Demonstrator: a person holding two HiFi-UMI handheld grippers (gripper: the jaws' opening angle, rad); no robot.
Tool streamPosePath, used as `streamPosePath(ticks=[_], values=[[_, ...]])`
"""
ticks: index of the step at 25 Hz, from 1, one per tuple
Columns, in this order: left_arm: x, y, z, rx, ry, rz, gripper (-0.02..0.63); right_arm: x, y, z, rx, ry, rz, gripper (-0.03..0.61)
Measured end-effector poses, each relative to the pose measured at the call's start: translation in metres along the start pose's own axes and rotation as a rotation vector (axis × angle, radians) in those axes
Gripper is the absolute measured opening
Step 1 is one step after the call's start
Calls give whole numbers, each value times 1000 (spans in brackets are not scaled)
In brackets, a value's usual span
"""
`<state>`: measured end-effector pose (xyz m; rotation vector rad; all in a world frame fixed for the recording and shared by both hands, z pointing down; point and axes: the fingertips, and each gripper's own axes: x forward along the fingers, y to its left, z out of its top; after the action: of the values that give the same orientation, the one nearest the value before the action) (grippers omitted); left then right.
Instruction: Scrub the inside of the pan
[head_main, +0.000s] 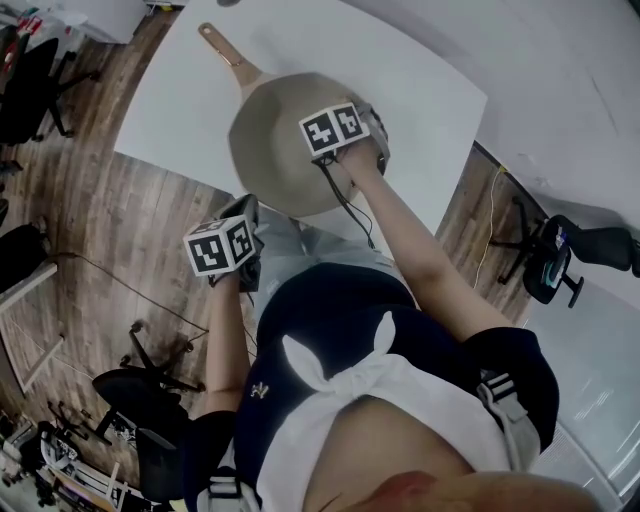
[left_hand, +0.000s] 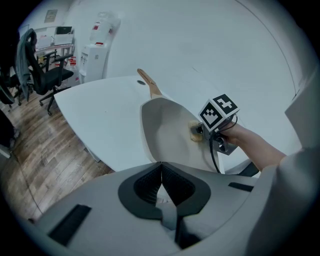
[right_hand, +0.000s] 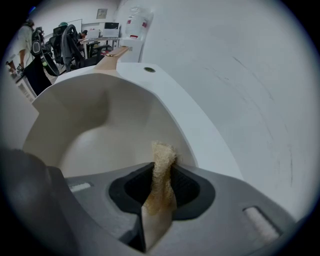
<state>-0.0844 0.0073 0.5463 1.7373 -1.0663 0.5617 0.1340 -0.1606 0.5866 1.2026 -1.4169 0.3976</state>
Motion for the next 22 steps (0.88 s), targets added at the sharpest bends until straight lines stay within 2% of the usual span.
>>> streamPosePath(ticks=[12,18,22], values=[[0,-2,-5,-11,-27,19,5,-7,8,-31,-220,176,57,93],[-4,1,1,3,-44,37,5,-11,19,-47,-331,300,132,92],[-5,1,1,-1,-47,41,5,-13,26,-61,-348,392,203,92]])
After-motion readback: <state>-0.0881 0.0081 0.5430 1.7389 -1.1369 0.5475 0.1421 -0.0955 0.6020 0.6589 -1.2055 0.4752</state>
